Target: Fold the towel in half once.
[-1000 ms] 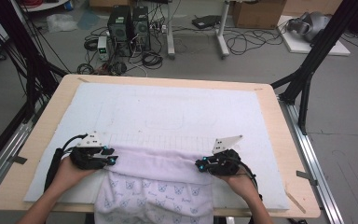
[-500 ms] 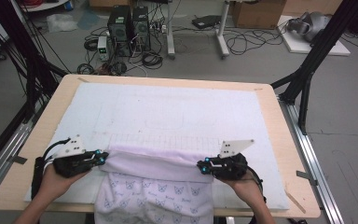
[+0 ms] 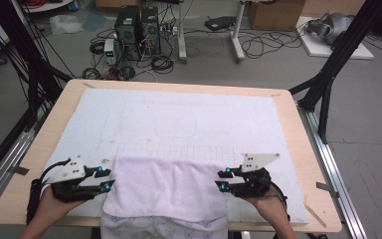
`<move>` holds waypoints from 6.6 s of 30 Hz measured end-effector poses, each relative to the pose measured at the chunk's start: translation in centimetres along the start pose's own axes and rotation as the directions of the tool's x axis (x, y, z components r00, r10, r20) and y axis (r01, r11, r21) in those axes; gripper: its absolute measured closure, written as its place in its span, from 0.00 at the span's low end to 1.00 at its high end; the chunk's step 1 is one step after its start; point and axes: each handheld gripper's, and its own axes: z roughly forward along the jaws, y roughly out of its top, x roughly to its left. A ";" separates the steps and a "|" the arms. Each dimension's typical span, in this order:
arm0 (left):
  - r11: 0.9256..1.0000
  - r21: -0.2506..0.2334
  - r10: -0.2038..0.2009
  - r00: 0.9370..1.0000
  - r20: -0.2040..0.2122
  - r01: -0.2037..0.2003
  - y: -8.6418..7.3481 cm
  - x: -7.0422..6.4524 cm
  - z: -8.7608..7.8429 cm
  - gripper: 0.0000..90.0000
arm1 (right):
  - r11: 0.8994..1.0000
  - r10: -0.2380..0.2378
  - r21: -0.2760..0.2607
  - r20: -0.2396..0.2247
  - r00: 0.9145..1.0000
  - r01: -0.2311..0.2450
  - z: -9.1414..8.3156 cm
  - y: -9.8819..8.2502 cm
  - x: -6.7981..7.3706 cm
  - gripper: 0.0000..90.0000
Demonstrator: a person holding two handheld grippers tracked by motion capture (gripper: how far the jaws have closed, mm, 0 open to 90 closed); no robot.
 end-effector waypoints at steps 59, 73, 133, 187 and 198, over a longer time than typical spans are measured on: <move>0.992 0.024 -0.110 0.935 -0.337 0.125 11.7 14.8 9.8 0.66 | 0.982 0.146 0.066 0.325 0.934 -0.177 2.2 8.2 -19.2 0.59; 0.999 0.009 -0.033 0.986 -0.163 0.035 4.4 8.0 6.3 0.62 | 0.998 0.029 0.052 0.190 0.981 -0.040 2.9 4.2 -9.6 0.57; 0.999 0.040 -0.019 1.000 -0.022 0.020 1.9 2.2 4.0 0.72 | 0.997 -0.059 0.051 0.157 0.986 0.051 2.3 1.4 -3.3 0.73; 0.998 0.068 -0.003 1.000 0.012 0.002 3.5 1.5 6.3 0.98 | 0.989 -0.114 0.105 0.060 0.992 0.108 4.6 2.2 -3.2 0.98; 0.998 0.060 -0.030 1.000 -0.003 0.030 2.9 2.5 5.8 0.81 | 0.993 -0.071 0.106 0.094 0.993 0.061 5.1 1.7 -4.8 0.86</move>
